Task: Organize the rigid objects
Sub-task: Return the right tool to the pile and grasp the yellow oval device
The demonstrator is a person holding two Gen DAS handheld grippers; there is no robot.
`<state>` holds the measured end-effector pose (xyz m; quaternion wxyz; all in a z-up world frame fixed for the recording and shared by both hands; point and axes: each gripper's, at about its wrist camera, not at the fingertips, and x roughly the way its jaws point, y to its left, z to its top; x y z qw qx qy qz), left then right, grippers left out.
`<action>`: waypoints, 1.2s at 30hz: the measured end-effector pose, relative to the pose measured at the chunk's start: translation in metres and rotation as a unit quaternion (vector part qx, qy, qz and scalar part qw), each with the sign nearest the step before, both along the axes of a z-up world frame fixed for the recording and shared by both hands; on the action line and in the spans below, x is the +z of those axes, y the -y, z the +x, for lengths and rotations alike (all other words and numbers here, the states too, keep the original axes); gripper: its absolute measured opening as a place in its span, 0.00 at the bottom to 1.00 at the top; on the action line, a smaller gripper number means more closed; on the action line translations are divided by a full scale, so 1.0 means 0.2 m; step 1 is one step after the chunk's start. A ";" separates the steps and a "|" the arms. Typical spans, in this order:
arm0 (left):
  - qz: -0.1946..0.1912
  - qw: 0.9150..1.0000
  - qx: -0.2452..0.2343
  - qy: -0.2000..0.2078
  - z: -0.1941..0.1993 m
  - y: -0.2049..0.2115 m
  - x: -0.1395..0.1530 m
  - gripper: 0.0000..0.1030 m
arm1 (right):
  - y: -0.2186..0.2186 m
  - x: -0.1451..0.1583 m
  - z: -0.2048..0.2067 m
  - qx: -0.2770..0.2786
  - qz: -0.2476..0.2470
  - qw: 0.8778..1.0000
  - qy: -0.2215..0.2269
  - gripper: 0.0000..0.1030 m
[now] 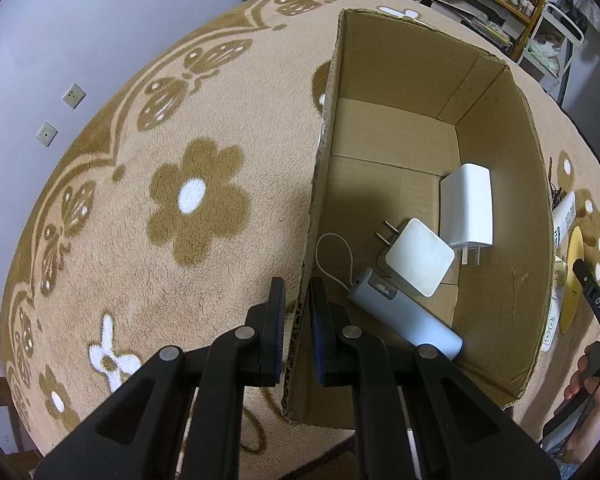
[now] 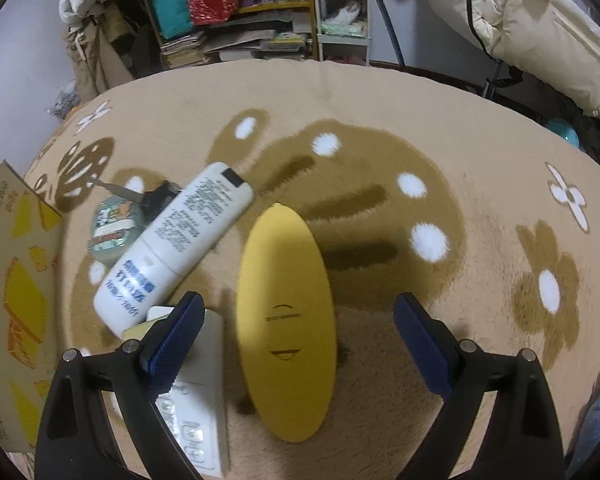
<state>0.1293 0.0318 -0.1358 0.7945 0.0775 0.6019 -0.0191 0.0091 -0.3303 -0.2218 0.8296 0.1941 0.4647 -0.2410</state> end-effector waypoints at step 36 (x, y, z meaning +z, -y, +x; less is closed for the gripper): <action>0.005 1.000 -0.003 -0.002 0.00 0.00 0.01 0.10 | -0.10 -0.07 0.02 0.017 -0.035 0.997 -0.060 0.58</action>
